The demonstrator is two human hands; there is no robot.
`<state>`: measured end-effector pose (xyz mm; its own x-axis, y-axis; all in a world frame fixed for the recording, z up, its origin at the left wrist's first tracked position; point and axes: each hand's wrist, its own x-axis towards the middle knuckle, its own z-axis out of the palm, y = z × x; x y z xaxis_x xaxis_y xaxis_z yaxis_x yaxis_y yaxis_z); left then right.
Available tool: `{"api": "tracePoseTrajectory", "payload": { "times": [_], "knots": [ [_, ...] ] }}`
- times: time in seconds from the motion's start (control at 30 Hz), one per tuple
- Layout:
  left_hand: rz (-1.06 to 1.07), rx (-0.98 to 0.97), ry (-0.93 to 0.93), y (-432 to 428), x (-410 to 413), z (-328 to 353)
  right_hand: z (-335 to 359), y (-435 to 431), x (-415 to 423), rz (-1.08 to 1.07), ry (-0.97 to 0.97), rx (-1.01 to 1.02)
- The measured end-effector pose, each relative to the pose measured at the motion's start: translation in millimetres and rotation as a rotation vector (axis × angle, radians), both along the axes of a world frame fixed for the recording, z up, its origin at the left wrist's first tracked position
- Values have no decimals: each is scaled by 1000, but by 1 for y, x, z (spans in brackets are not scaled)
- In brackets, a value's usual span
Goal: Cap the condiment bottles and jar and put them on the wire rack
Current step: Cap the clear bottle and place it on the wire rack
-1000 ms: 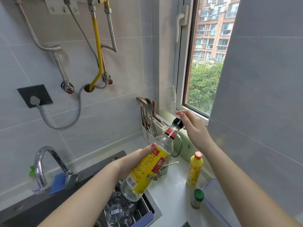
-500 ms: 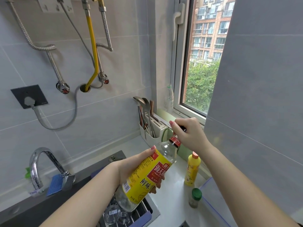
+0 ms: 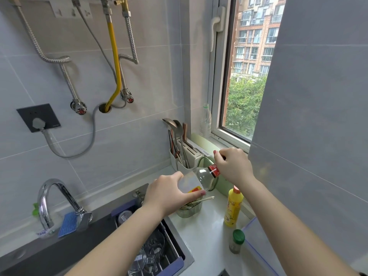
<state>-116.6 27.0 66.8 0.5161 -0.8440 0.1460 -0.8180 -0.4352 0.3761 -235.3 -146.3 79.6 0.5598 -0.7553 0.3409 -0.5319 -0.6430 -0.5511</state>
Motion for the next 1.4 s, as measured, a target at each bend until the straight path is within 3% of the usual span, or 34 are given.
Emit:
{"api": "tracePoseTrajectory", "payload": {
  "times": [0.27, 0.4, 0.5, 0.67, 0.87, 0.93, 1.17, 1.4],
  "knots": [
    [23, -156, -430, 3, -2, -19, -6, -3, 3, -96, 218, 416],
    [34, -165, -484, 3, 1, -26, -11, -3, 4, -82, 252, 507],
    [64, -13, -265, 3, 1, -20, -7, 0, 1, -19, 179, 494],
    [-76, 86, 556, 7, 14, -7, 11, 7, -5, 131, -130, 449],
    [-114, 249, 1401, 11, 22, 5, 24, 11, -11, 217, -455, 312],
    [-182, 281, 1582, 12, 23, 8, 26, 12, -13, 245, -497, 284],
    [-313, 360, 1604, 15, 26, 2, 27, 21, -16, 454, -495, 63],
    [-344, 322, 1521, 15, 19, 0, 24, 21, -12, 402, -376, 53]
  ]
}}
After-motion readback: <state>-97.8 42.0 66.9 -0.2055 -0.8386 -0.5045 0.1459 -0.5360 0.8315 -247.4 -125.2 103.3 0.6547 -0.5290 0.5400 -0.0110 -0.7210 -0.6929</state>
